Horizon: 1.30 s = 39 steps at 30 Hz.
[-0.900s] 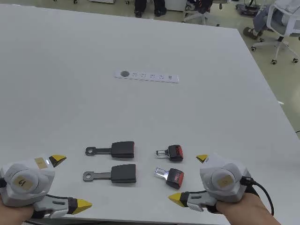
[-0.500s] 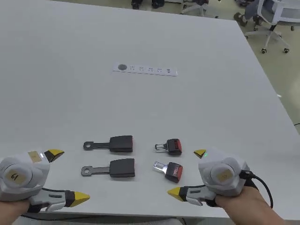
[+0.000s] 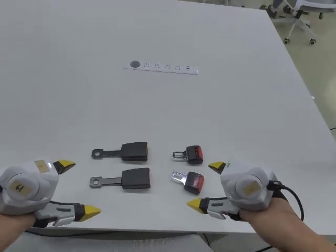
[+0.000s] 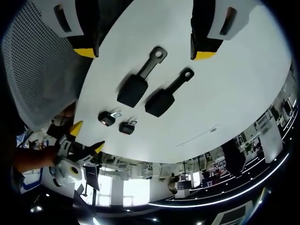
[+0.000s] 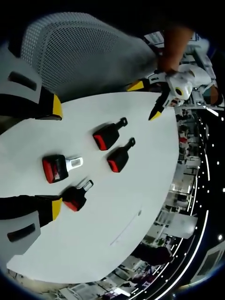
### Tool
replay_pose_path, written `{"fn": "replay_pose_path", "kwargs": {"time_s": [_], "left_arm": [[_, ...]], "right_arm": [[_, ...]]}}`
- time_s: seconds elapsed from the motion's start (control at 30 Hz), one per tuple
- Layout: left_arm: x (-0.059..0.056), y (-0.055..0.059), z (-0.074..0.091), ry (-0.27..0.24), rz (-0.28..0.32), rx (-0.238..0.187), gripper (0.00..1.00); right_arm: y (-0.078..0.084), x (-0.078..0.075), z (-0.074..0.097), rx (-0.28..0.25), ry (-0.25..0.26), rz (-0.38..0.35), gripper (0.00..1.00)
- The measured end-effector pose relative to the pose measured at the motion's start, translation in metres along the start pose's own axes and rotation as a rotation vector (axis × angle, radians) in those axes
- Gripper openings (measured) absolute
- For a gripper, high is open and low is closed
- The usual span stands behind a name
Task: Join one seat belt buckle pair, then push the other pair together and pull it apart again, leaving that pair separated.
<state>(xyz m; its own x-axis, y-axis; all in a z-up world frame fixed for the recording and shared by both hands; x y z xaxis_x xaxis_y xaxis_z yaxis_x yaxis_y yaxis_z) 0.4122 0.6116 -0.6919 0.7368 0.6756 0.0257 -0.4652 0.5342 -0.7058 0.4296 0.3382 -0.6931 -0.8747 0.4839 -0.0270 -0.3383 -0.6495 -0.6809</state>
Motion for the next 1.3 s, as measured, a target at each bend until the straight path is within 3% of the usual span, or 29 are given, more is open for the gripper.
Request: {"fn": "replay_pose_path", "kwargs": {"time_s": [0.33, 0.6, 0.83, 1.17, 1.3], "left_arm": [[-0.01, -0.004, -0.023, 0.072, -0.049, 0.02, 0.72], [-0.017, -0.005, -0.045, 0.121, -0.108, 0.048, 0.69], [-0.029, -0.019, -0.057, 0.159, -0.133, 0.054, 0.62], [-0.029, -0.026, -0.077, 0.194, -0.193, 0.05, 0.55], [-0.025, -0.024, -0.084, 0.205, -0.219, 0.079, 0.51]], "right_arm": [[0.0, 0.002, -0.007, 0.015, -0.026, 0.045, 0.59], [0.012, -0.001, -0.014, 0.045, -0.04, 0.038, 0.54], [0.021, -0.002, -0.02, 0.071, -0.042, 0.047, 0.49], [0.021, -0.011, -0.028, 0.087, -0.058, 0.041, 0.45], [0.023, -0.015, -0.031, 0.103, -0.072, 0.043, 0.43]]}}
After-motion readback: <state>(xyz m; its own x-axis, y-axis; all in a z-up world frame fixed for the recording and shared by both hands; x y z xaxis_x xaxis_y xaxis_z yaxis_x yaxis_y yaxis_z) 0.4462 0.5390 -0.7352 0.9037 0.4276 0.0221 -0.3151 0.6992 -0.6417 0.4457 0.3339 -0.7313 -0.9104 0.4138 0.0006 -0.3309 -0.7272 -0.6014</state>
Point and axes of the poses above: the centre of the closed fingertips' face, and the gripper's own axes: z roughly backward along the fingers, x roughly to its left, y roughly out of its underside, the point moved 3 cm from there along z, roughly backward along the fingers, and after that the axes turned 3 degrees about -y, right-handed, at the moved point
